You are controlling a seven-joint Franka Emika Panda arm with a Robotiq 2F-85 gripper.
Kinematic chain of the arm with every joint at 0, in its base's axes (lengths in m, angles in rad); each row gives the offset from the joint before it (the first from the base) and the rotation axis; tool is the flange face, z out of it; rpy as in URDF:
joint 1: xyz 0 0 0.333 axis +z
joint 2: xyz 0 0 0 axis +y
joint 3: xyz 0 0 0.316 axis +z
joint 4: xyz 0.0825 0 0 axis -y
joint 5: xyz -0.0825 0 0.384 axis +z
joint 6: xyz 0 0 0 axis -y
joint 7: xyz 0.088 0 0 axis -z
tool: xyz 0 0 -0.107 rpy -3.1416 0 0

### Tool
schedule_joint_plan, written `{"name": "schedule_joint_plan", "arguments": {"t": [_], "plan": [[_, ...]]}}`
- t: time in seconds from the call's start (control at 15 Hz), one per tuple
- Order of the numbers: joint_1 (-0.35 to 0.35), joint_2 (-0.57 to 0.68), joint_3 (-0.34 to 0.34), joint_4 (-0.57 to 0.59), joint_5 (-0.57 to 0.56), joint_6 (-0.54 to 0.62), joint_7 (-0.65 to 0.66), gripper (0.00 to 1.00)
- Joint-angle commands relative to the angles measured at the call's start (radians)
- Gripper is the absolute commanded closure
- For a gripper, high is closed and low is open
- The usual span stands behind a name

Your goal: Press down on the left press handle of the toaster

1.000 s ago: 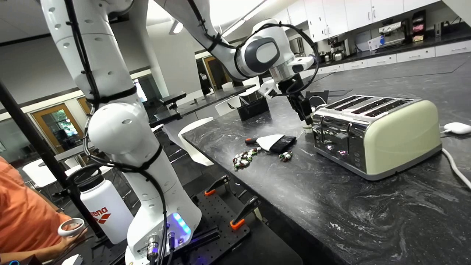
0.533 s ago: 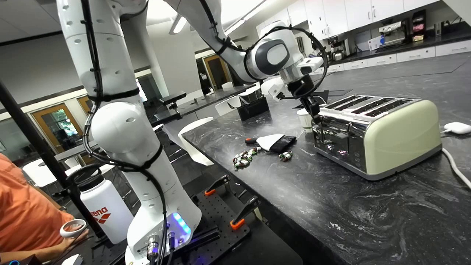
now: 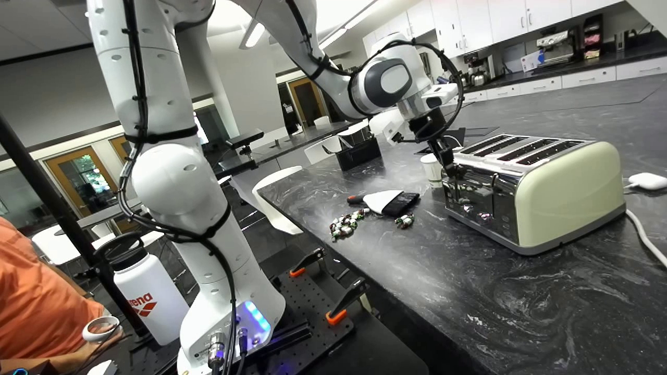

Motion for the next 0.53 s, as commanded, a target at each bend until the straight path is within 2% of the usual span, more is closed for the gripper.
{"name": "schedule_joint_plan", "arguments": {"t": [0.0,0.47], "plan": [[0.030,0.043,-0.024,0.016,-0.025,0.020,0.063,1.00],[0.066,0.124,-0.056,0.013,-0.024,0.077,0.097,1.00]]}}
